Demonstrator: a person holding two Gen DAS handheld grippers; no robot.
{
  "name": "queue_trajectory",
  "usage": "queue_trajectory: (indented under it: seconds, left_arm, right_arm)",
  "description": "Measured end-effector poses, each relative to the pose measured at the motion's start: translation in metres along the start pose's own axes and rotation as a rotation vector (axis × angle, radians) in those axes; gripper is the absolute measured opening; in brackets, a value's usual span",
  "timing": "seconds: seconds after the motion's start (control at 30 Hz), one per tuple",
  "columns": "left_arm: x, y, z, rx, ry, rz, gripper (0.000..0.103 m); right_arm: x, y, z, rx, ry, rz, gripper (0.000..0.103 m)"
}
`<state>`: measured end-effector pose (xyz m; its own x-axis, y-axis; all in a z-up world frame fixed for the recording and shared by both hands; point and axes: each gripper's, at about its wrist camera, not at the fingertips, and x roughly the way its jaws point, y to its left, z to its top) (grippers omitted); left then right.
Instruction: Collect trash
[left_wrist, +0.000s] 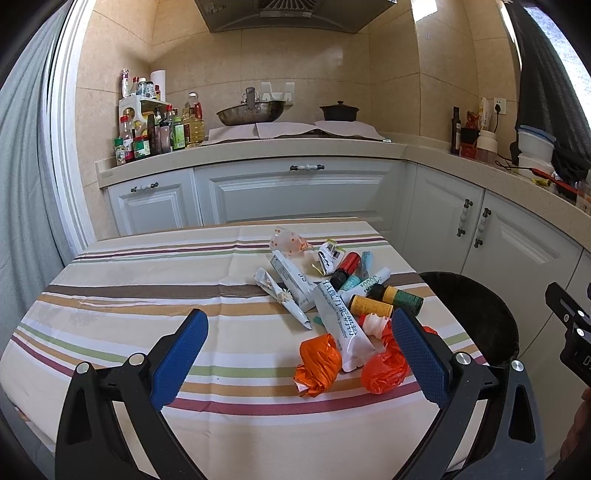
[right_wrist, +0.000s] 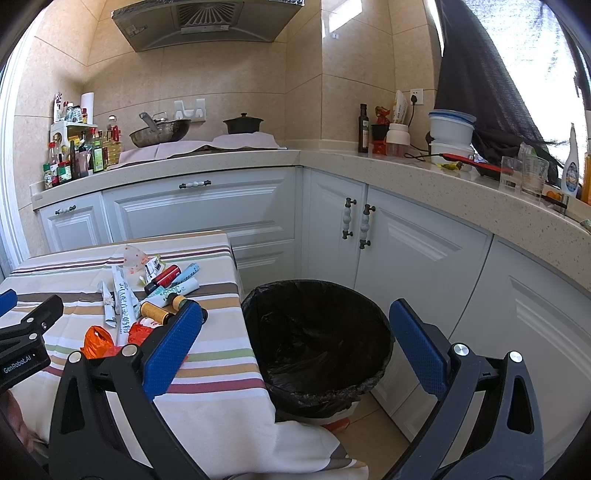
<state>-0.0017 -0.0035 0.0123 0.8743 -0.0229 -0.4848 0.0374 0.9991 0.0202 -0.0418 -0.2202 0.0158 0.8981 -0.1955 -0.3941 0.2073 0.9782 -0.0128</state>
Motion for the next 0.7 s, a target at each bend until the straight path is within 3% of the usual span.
queue_trajectory:
  seconds: [0.7]
  left_arm:
    - [-0.0021,0.0046,0.0021,-0.001,-0.002,-0.006,0.097]
  right_arm:
    - [0.0014,-0.0056,0.0022,0.002,0.008,-0.002,0.099]
